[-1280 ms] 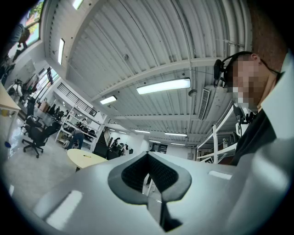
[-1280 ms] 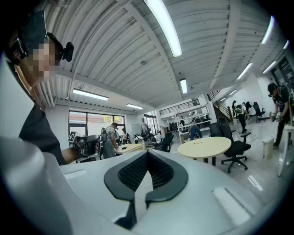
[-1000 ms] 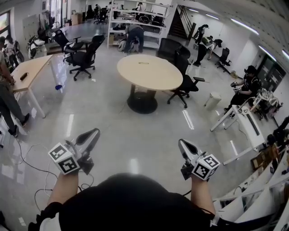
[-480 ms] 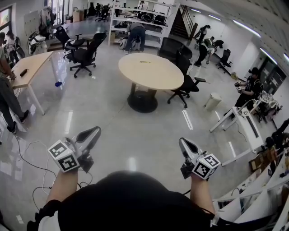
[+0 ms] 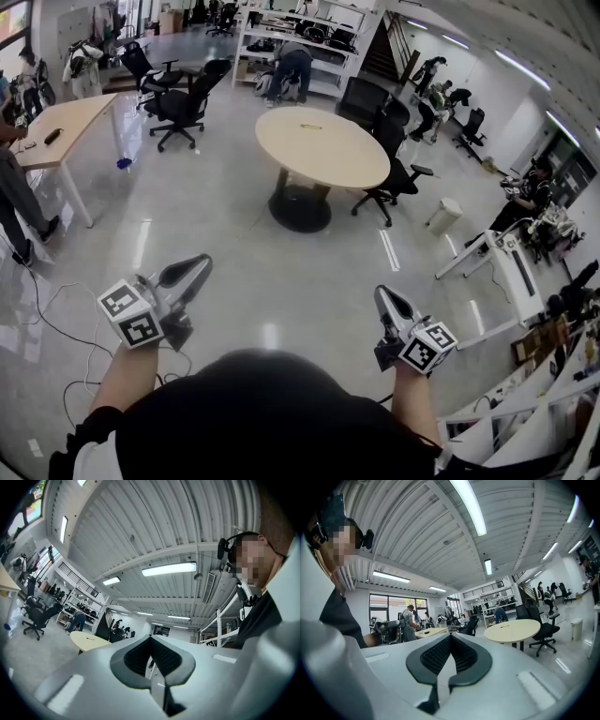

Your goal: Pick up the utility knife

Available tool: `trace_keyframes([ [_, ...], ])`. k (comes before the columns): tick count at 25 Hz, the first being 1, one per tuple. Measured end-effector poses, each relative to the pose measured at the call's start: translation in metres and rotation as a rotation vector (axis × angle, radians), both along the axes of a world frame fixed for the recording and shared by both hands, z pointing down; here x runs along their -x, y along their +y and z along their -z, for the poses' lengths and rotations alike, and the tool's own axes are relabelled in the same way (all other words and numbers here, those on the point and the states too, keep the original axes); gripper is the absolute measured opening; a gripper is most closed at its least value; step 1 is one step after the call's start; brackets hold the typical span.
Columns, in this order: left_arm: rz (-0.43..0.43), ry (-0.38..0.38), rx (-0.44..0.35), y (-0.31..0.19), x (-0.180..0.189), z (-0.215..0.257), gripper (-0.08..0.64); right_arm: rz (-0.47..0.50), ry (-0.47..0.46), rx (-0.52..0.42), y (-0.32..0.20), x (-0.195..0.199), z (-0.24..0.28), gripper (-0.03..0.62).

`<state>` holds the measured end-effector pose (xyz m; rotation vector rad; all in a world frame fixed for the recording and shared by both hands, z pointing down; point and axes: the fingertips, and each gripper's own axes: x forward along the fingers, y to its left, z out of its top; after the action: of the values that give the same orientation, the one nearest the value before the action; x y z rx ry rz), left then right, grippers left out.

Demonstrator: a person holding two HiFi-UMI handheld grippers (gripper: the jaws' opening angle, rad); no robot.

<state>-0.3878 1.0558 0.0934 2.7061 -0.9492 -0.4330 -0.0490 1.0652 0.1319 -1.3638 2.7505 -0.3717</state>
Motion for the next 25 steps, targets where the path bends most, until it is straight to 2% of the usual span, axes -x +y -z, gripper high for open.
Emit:
trace_keyframes([
  [14, -0.018, 0.02, 0.014, -0.036, 0.072, -0.011, -0.006, -0.007, 0.03, 0.017, -0.034, 0.073, 0.001, 0.014],
  [20, -0.01, 0.021, 0.043, -0.05, 0.08, -0.027, -0.006, 0.011, 0.039, 0.043, -0.051, 0.083, -0.011, 0.014],
  [25, 0.011, 0.0, 0.059, -0.065, 0.067, -0.036, -0.006, 0.034, 0.019, 0.058, -0.077, 0.07, -0.025, 0.014],
])
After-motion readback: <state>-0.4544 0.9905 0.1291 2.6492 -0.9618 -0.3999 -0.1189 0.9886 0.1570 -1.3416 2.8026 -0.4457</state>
